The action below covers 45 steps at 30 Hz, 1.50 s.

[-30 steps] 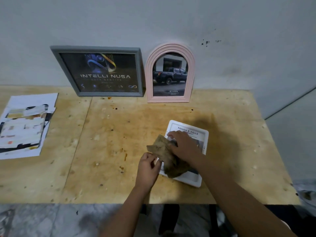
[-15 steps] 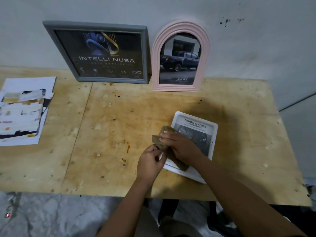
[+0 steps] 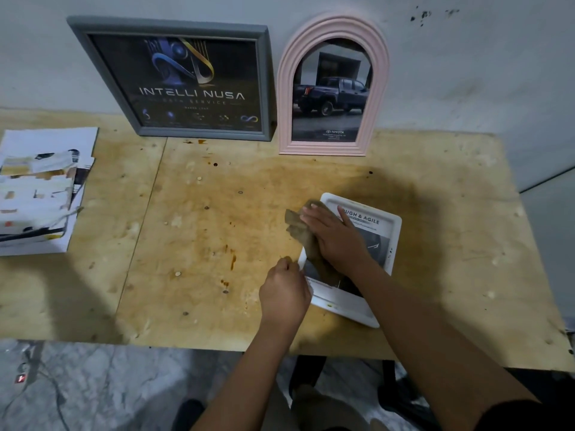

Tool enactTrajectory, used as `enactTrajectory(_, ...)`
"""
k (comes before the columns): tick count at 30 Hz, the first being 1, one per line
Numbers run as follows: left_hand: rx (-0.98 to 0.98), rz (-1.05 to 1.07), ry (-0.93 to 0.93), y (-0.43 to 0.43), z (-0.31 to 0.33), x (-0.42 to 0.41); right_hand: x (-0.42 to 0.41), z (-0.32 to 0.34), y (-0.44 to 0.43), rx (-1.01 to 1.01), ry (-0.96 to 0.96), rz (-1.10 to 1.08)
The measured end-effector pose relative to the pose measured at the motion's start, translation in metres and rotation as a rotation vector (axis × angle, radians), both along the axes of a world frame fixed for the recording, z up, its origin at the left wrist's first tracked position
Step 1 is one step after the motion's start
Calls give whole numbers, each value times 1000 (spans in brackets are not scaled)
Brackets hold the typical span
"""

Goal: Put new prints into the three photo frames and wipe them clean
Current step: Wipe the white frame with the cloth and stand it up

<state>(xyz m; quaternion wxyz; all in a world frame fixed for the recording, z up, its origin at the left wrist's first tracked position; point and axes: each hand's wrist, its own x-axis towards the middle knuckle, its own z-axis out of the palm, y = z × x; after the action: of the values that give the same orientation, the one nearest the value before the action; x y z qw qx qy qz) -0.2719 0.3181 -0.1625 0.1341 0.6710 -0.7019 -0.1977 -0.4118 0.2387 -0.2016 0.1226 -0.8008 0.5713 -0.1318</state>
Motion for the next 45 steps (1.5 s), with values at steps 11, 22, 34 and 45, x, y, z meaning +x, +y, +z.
enactTrajectory(11, 55, -2, -154, -6, 7, -11, 2, 9, -32, 34, 99, -243)
enactTrajectory(22, -45, -23, -182, -8, -4, -12, -28, 12, -23, 41, -26, -495)
enactTrajectory(34, 243, -12, -191, -12, 11, -12, -79, 31, 20, 150, -26, -654)
enactTrajectory(45, 265, -5, -111, -14, 18, -9, -81, 40, 39, 273, -219, -740)
